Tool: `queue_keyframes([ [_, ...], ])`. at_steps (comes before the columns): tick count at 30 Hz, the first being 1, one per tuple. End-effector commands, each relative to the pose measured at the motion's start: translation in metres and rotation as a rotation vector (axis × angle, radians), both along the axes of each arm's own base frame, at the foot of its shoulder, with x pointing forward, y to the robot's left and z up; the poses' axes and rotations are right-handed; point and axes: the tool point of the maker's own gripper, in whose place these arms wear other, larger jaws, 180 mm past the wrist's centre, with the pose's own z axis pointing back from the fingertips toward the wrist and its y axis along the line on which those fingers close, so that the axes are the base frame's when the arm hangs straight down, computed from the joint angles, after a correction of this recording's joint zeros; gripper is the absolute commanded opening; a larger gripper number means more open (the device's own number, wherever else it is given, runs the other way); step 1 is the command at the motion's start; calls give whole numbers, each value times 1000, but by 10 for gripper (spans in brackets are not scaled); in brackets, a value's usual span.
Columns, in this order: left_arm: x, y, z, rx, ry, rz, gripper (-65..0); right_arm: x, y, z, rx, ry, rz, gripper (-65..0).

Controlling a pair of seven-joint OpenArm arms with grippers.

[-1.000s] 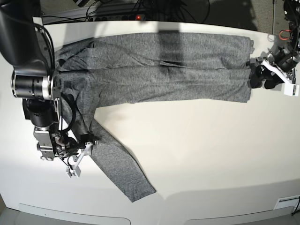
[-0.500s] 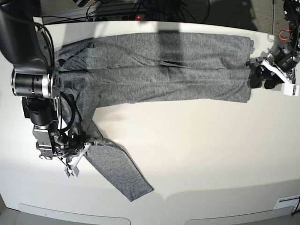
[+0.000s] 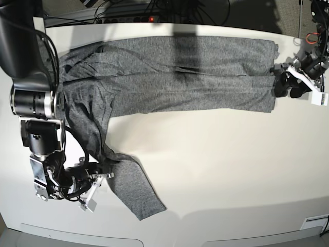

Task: Fold the T-shirt properly
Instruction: 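Grasp the sleeve with the right gripper and lay it across the shirt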

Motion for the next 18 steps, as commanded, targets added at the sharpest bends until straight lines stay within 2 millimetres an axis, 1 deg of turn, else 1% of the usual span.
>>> queue_keyframes([
  [1,10,4,16,2,-59,0,-281,18,10,29,40,-64,14,-650],
  [5,10,4,16,2,-59,0,-281,-5,49,22,106,14,100,-650],
  [9,10,5,16,3,-59,0,-281,-31,91,14,162,19,194,-650],
  [11,10,5,16,3,-59,0,-281,-43,112,16,191,-3,240,-650],
  [13,10,4,16,3,-59,0,-281,-56,128,20,247,-30,269,-650],
  [15,9,5,16,3,-58,0,-281,-74,143,25,304,-39,311,-650],
  [18,10,5,16,3,-59,0,-281,-102,160,33,346,-71,382,-650],
])
